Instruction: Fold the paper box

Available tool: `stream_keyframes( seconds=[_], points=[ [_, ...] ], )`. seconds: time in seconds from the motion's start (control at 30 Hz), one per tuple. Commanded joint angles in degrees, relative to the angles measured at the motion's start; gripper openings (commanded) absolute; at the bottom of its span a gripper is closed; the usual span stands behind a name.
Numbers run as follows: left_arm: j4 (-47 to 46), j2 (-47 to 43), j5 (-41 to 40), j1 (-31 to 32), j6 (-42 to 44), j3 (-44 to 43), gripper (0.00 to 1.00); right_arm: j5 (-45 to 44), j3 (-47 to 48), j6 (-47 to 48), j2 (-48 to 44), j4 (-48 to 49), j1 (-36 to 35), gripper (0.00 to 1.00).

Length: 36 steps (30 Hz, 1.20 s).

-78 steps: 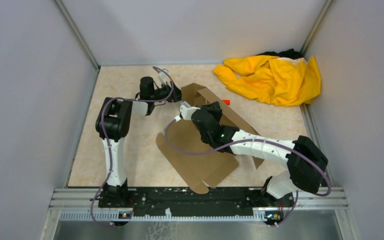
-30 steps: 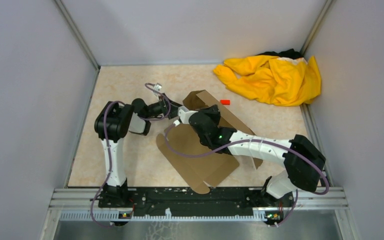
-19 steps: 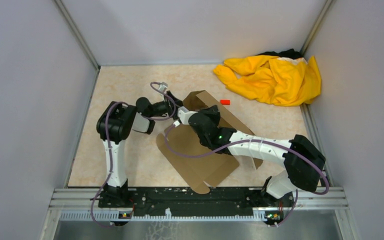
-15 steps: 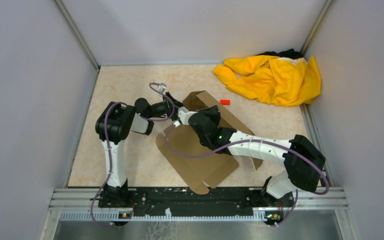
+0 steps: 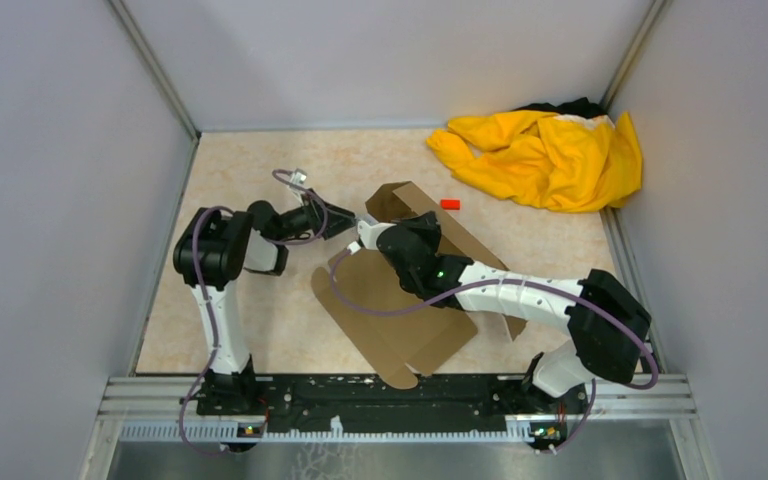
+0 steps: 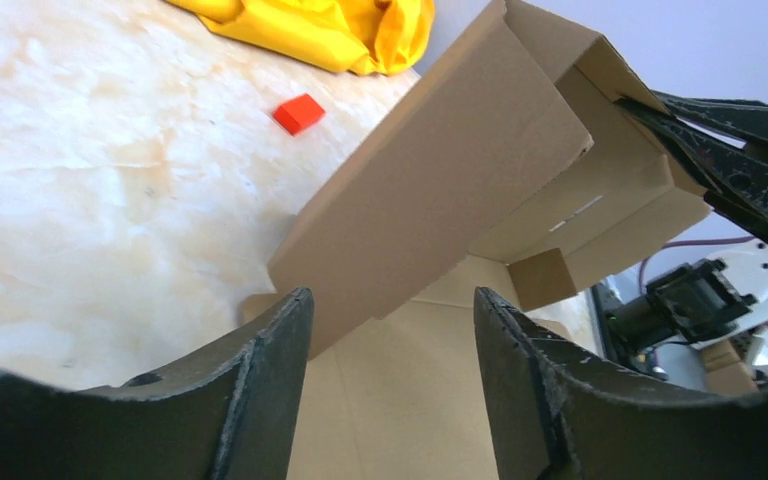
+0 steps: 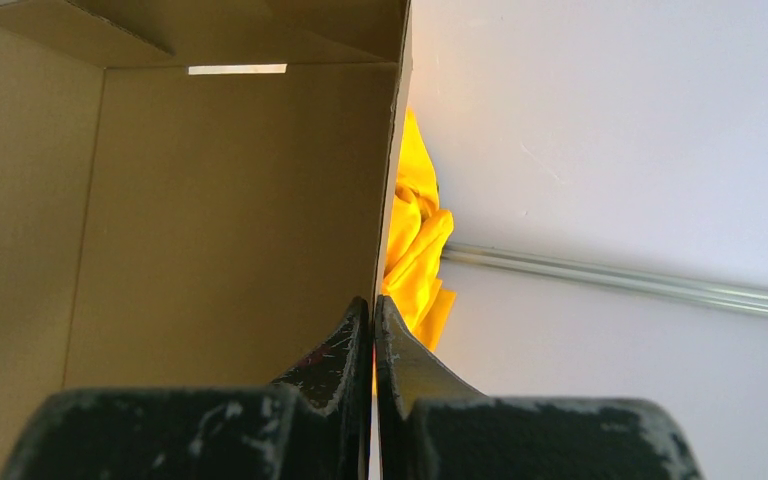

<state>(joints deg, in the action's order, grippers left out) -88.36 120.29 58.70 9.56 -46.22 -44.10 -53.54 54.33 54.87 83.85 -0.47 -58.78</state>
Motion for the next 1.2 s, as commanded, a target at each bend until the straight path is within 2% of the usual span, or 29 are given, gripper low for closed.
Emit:
stream_keyframes(
  seconds=[0.0, 0.1, 0.33, 0.57, 1.17],
  points=[
    [-2.07, -1.44, -1.60, -0.64, 2.74, -1.72, 0.63, 0.79, 2.08, -1.10, -0.22, -1.37, -0.71, 0.00],
    [-1.22, -0.77, -3.02, -0.25, 3.95, -3.69, 0.62, 0.92, 2.23, -1.17, -0.09, -1.28, -0.72, 0.00],
    [7.97, -0.51, -4.36, 2.82, 13.61, -8.24, 0.67, 1.44, 3.06, -1.61, 0.63, -1.29, -0.72, 0.00],
    [6.96, 2.73, -3.52, 5.48, 15.11, -10.44, 0.68, 2.53, 4.30, -2.83, 0.91, -1.98, -0.72, 0.00],
    [5.02, 2.71, -4.21, 9.54, 16.06, -8.88, 0.70, 3.21, 3.94, -4.43, 2.33, -3.65, -0.72, 0.00]
  ],
)
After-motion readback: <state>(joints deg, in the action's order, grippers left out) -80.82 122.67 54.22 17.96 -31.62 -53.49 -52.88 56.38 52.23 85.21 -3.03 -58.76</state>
